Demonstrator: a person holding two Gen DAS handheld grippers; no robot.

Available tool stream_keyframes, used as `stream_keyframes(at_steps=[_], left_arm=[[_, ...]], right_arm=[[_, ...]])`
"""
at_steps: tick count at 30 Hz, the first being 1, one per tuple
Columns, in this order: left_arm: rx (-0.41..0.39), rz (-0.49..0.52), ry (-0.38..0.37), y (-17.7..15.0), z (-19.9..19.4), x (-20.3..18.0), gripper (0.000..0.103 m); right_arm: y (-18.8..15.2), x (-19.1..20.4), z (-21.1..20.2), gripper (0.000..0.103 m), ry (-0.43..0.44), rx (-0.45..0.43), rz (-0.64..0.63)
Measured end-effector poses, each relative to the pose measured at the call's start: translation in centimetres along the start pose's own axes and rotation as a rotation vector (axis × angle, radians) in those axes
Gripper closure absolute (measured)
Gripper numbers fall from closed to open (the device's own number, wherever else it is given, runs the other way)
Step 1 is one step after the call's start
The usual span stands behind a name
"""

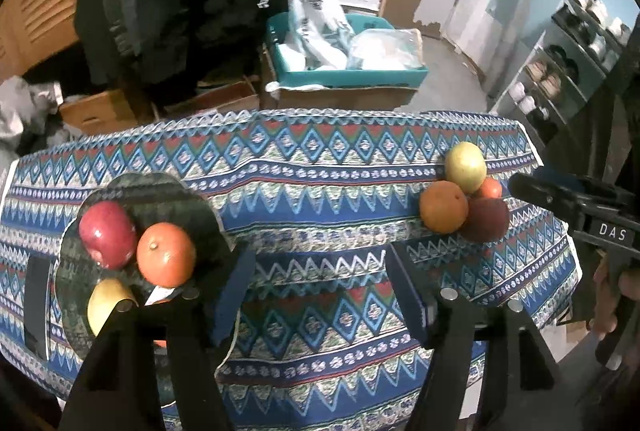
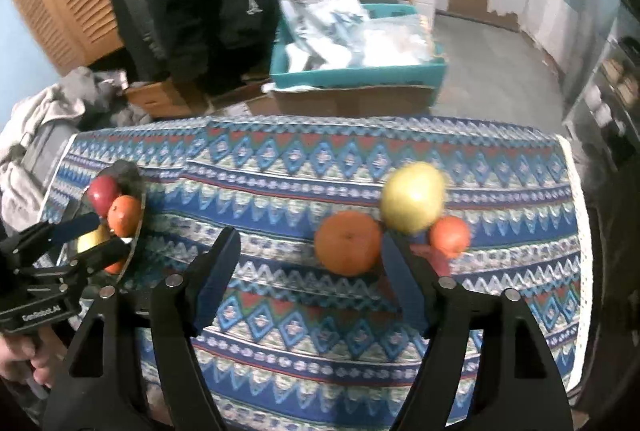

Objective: Organize fruits
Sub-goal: 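Withdraw both tools from the bowl toward the remaining fruit pile, then grasp an orange with the left tool while the right tool grasps the dark red apple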

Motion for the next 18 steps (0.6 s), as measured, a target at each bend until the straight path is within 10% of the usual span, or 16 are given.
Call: stream_keyframes(at_steps=[18], left_arm=[[0.057, 0.12, -0.034, 0.2, 5.3, -5.9, 0.021]], right_arm=[[-4.7, -8.4, 3.9, 0.021, -0.085, 0.136, 0.1]])
Point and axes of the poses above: each gripper's, at about its wrist camera, not at the fingertips, and z roughly the way its jaws point, x to its left, y to its top, the point moved 10 cm from there along z, roughly the way its jaws point, and after that the axes turned 15 degrees about -x, right-handed, at the moved point
